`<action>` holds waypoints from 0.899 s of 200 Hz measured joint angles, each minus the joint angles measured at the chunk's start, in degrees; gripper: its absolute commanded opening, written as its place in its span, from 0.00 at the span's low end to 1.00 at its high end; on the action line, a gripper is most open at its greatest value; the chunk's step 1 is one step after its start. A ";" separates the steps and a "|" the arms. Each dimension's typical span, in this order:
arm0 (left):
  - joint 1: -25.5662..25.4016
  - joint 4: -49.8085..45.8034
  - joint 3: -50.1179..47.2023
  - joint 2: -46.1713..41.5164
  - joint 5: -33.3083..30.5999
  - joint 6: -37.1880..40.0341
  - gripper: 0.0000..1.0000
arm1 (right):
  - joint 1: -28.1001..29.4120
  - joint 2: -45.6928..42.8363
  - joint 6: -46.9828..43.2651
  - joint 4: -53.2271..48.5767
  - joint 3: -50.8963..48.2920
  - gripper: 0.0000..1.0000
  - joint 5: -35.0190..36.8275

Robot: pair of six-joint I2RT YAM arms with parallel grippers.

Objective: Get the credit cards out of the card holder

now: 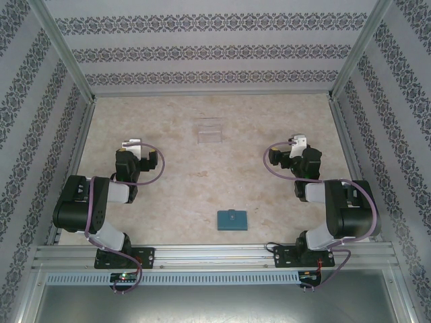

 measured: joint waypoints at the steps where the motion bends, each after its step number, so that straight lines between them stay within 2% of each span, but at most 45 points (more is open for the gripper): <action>1: 0.00 -0.02 -0.04 -0.04 -0.11 0.00 1.00 | 0.07 -0.02 -0.04 -0.09 0.00 0.98 0.09; 33: 0.00 -2.38 -0.48 -3.89 -1.84 -0.46 1.00 | 1.77 -2.43 -0.04 -4.31 0.61 0.98 3.28; 67: -0.02 -9.29 2.23 -9.90 -4.07 -1.11 0.99 | 2.99 -7.10 -0.02 -15.43 6.05 0.98 5.62; 100: -0.07 -20.20 8.37 -14.21 -5.31 -4.13 0.98 | 4.94 -11.08 0.63 -26.56 11.10 0.97 7.93; 132: -0.07 -34.03 16.87 -15.85 -4.70 -10.19 0.96 | 6.99 -13.27 4.37 -38.51 15.08 0.94 8.57; 156: -0.13 -45.62 24.70 -15.10 -2.03 -15.58 0.92 | 8.72 -13.55 8.79 -45.86 18.05 0.89 8.74; 180: -0.72 -53.27 30.42 -12.79 1.77 -20.26 0.89 | 10.12 -13.25 13.86 -53.11 21.53 0.82 8.48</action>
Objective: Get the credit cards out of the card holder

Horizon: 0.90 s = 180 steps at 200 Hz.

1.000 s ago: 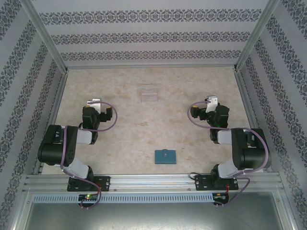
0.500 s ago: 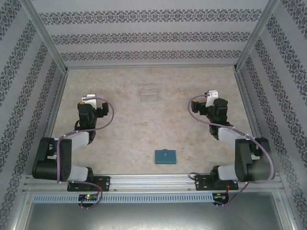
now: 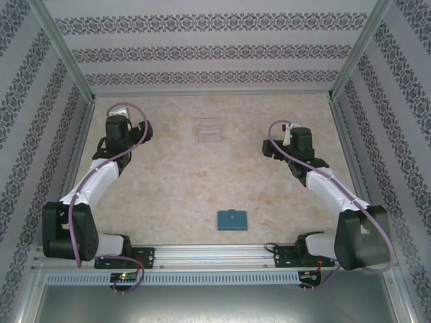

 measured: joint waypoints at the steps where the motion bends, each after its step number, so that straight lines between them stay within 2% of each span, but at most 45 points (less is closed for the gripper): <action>1: -0.02 -0.17 0.13 0.11 0.13 -0.11 0.88 | 0.09 0.07 0.15 -0.37 0.26 0.82 0.00; 38: -1.60 -9.53 6.45 6.29 7.08 -5.95 0.85 | 2.19 4.79 5.31 -9.35 8.46 0.69 -1.07; 75: -2.36 -17.57 9.75 8.63 12.33 -7.61 0.86 | 6.16 12.33 10.36 -14.93 15.56 0.55 -1.77; 109: -2.36 -25.57 11.63 8.11 12.87 -5.99 0.88 | 10.29 20.94 13.70 -18.51 25.24 0.44 -0.76; 180: -2.36 -40.74 14.86 1.38 10.40 0.07 0.90 | 15.34 40.19 15.02 -24.59 50.53 0.36 0.90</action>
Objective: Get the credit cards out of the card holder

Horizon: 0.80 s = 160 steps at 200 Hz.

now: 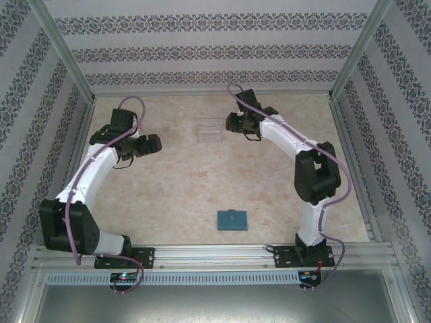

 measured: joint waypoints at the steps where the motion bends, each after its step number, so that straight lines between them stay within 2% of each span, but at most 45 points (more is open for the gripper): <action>1: 0.00 -0.09 0.02 -0.09 -0.04 0.04 0.90 | 0.09 0.39 0.00 -0.17 0.48 0.36 0.02; 21: 0.00 -1.95 0.39 -2.25 -1.92 2.01 0.90 | 0.63 5.40 -0.42 -2.16 6.97 0.30 0.04; 86: 0.07 -2.12 -3.17 -7.17 -6.03 4.00 0.90 | 1.25 18.40 -1.70 -8.79 24.37 0.24 0.74; 160: 0.07 -2.12 -3.50 -7.15 -6.97 4.90 0.89 | 1.25 26.60 -1.77 -13.77 34.53 0.20 1.29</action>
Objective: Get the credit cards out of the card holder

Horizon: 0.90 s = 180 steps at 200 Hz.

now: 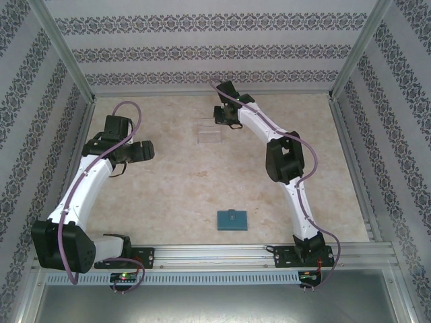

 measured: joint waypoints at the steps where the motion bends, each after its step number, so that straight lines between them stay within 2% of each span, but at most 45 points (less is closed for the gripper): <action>1: 0.00 0.00 0.00 0.00 0.00 0.00 0.89 | 0.02 0.07 0.00 -0.02 0.07 0.20 0.02; 35: 0.00 0.00 0.00 0.13 -0.20 0.39 0.89 | 0.00 1.57 0.02 -0.46 0.28 0.17 0.02; 94: 0.00 0.00 -0.15 0.26 -0.22 0.61 0.89 | 0.11 1.79 -0.13 -0.57 0.59 0.07 0.79; 125: 0.00 0.00 -0.15 0.33 -0.24 0.61 0.89 | 0.52 1.57 -0.20 -0.66 0.37 0.06 1.95; 180: 0.11 0.00 -0.15 0.37 -0.42 0.61 0.90 | 1.88 -5.57 -0.17 -1.20 -10.60 0.06 5.40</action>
